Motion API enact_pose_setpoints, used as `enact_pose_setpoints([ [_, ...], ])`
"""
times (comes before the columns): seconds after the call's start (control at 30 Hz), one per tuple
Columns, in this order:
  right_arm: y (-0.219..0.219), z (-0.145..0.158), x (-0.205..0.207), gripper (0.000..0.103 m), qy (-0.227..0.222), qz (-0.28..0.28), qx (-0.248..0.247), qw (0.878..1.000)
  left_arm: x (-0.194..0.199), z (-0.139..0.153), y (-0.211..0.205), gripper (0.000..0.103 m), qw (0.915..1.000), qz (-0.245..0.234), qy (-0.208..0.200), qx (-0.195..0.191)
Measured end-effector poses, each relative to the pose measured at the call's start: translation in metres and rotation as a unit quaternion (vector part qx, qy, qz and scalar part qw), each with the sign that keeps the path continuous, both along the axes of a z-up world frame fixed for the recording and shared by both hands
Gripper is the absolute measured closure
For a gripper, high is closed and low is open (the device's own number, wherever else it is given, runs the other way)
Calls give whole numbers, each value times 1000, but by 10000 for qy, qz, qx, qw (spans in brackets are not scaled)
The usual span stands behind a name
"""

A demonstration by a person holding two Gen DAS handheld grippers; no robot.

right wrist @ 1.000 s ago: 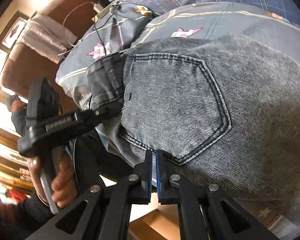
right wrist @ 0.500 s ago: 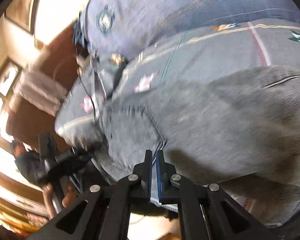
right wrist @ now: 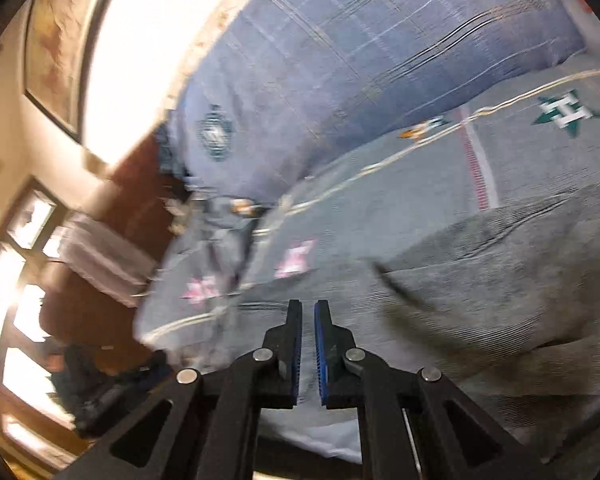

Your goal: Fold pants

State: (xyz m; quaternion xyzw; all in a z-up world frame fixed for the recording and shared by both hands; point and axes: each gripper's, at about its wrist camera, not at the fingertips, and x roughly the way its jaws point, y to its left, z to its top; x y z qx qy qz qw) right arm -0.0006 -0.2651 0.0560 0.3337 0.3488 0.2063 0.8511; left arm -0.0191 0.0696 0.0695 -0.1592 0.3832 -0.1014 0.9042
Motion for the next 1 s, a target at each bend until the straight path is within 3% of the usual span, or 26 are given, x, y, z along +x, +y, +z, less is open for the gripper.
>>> enact_pose_setpoints([
  [0.1, -1, 15, -8, 96, -147, 226, 158, 9995, 4, 9, -51, 25, 9951, -969, -205, 59],
  [0.23, -26, 37, -31, 96, -438, 30, 101, 9990, 24, -4, -125, 25, 9788, -2037, 212, 19],
  [0.33, -63, 44, -41, 94, -233, -465, 116, 9986, 37, -16, -164, 25, 9713, -2351, 301, 210],
  [0.4, -84, 48, -43, 94, -9, -762, -343, 9965, 50, -25, -191, 25, 9632, -2640, 458, 226],
  [0.5, -122, 39, -40, 91, 168, -813, 176, 9964, 68, -43, -221, 25, 9538, -2882, 846, 51],
  [0.53, -131, 37, -39, 83, 235, -823, 279, 9959, 74, -48, -228, 25, 9513, -2912, 1008, -23],
  [0.6, -161, 31, -40, 41, 333, -1044, 276, 9936, 87, -55, -248, 25, 9451, -3042, 1182, -146],
  [0.63, -170, 30, -40, 13, 307, -1122, 287, 9928, 88, -56, -256, 25, 9434, -3084, 1216, -89],
  [0.67, -182, 27, -37, 1, 331, -1142, 333, 9924, 92, -56, -267, 25, 9419, -3140, 1193, 2],
  [0.83, -226, 11, -20, 1, 815, -1508, -318, 9847, 115, -40, -324, 25, 9281, -3602, 836, 432],
  [0.9, -237, 0, -4, 2, 1200, -1520, -897, 9770, 128, -37, -352, 25, 9210, -3755, 778, 687],
  [0.97, -253, -16, 5, 6, 1506, -1437, -860, 9743, 136, -36, -374, 25, 9139, -3897, 738, 863],
  [1.0, -257, -22, 8, 8, 1585, -1461, -818, 9731, 141, -39, -392, 25, 9052, -4072, 791, 926],
])
